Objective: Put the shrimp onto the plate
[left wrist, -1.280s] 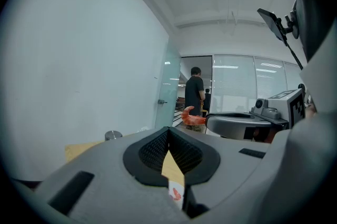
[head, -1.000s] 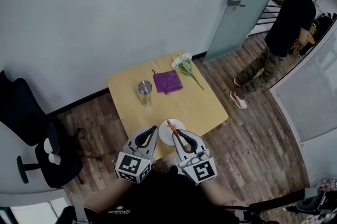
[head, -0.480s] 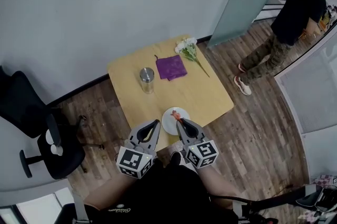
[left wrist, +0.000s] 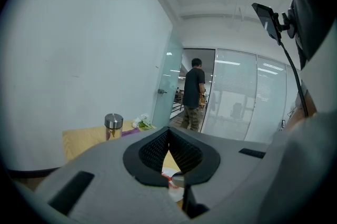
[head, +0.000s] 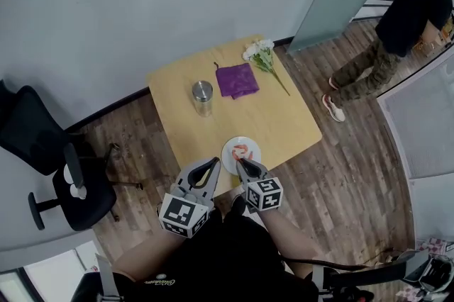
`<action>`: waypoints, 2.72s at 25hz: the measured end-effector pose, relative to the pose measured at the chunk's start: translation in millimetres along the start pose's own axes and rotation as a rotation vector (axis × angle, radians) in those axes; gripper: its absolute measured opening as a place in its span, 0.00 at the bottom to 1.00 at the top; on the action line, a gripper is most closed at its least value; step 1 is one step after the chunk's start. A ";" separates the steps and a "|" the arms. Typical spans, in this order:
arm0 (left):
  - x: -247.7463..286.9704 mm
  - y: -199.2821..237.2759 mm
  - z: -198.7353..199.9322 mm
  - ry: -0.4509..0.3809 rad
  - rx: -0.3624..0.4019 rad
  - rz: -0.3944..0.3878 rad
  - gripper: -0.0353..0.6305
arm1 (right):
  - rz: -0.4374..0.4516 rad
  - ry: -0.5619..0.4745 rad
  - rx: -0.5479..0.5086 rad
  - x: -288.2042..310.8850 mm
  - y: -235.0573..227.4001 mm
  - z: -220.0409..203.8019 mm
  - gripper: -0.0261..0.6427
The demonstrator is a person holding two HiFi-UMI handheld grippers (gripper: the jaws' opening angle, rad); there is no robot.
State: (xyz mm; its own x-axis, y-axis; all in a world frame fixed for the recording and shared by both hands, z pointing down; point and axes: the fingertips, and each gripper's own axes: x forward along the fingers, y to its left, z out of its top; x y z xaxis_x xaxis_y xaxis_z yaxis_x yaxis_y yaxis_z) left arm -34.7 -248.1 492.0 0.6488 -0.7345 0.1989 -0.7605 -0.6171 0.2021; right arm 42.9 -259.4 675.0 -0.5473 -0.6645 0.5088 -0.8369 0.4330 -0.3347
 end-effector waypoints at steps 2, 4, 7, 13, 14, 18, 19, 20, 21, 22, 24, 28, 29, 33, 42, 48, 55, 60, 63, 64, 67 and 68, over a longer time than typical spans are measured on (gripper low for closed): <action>-0.3 2.0 -2.2 0.007 -0.001 0.007 0.05 | 0.003 0.031 0.033 9.2 -4.8 -11.8 0.09; 0.2 4.6 -3.1 0.011 -0.005 0.014 0.05 | 0.003 0.044 0.100 16.5 -11.3 -19.8 0.09; 2.0 8.8 -1.7 0.010 -0.010 0.025 0.05 | 0.003 0.039 0.296 23.8 -24.7 -29.7 0.09; 5.8 11.7 0.6 0.007 -0.009 0.028 0.05 | 0.059 0.007 0.642 33.1 -34.4 -42.4 0.09; 6.7 11.8 0.9 0.008 -0.010 0.028 0.05 | 0.068 0.000 0.691 34.0 -35.3 -43.7 0.09; 9.8 12.7 0.3 0.014 -0.017 0.028 0.05 | 0.106 -0.021 0.845 38.3 -36.5 -50.4 0.09; 10.4 12.8 0.1 0.014 -0.016 0.027 0.05 | 0.106 -0.028 0.877 38.8 -38.0 -51.9 0.09; 10.7 12.5 0.1 0.013 -0.013 0.026 0.05 | 0.108 -0.039 0.909 39.0 -39.6 -52.3 0.09; 10.8 12.1 0.4 0.013 -0.011 0.025 0.05 | 0.113 -0.050 0.938 39.2 -40.6 -51.8 0.09; 10.7 11.9 0.8 0.013 -0.009 0.024 0.05 | 0.118 -0.057 0.960 39.6 -41.0 -51.3 0.09; 10.0 12.5 1.4 0.011 -0.008 0.025 0.05 | 0.120 -0.056 0.980 40.9 -40.6 -51.4 0.09; 9.6 14.9 2.5 0.007 -0.008 0.027 0.05 | 0.105 -0.035 0.997 42.5 -41.6 -54.0 0.09; 10.0 15.0 2.8 0.007 -0.008 0.026 0.05 | 0.106 -0.030 1.003 42.6 -42.3 -54.3 0.09; 10.9 15.1 1.9 0.009 -0.012 0.022 0.05 | 0.120 -0.014 1.015 42.8 -42.1 -54.9 0.09; 12.5 11.6 7.5 -0.005 0.001 0.016 0.05 | 0.108 0.072 1.006 42.5 -39.9 -57.8 0.14; 13.0 10.3 9.9 -0.016 -0.003 0.018 0.05 | 0.106 0.104 1.013 39.9 -39.0 -59.9 0.18; 11.0 6.0 12.9 -0.029 0.000 0.011 0.05 | 0.115 0.136 1.002 33.0 -32.3 -60.3 0.20; 10.2 0.2 16.4 -0.041 0.005 -0.001 0.05 | 0.128 0.164 1.005 26.0 -27.0 -60.6 0.24; 9.9 -3.3 18.4 -0.049 0.008 -0.008 0.05 | 0.134 0.154 1.006 23.8 -27.4 -58.0 0.29; 10.0 -4.0 18.7 -0.050 0.010 -0.009 0.05 | 0.137 0.149 1.007 23.1 -27.5 -56.5 0.30; 9.6 -6.0 19.9 -0.051 0.012 -0.013 0.05 | 0.139 0.129 1.000 19.6 -28.3 -50.7 0.33; 9.5 -6.5 20.5 -0.052 0.013 -0.014 0.05 | 0.135 0.124 0.993 18.5 -29.4 -49.2 0.35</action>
State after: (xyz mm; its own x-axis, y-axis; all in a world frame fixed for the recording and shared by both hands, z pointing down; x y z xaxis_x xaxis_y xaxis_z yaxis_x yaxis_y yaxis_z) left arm -24.2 -256.8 472.9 0.6576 -0.7391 0.1459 -0.7517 -0.6308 0.1925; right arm 57.2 -254.5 733.3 -0.6810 -0.5551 0.4777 -0.4182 -0.2407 -0.8759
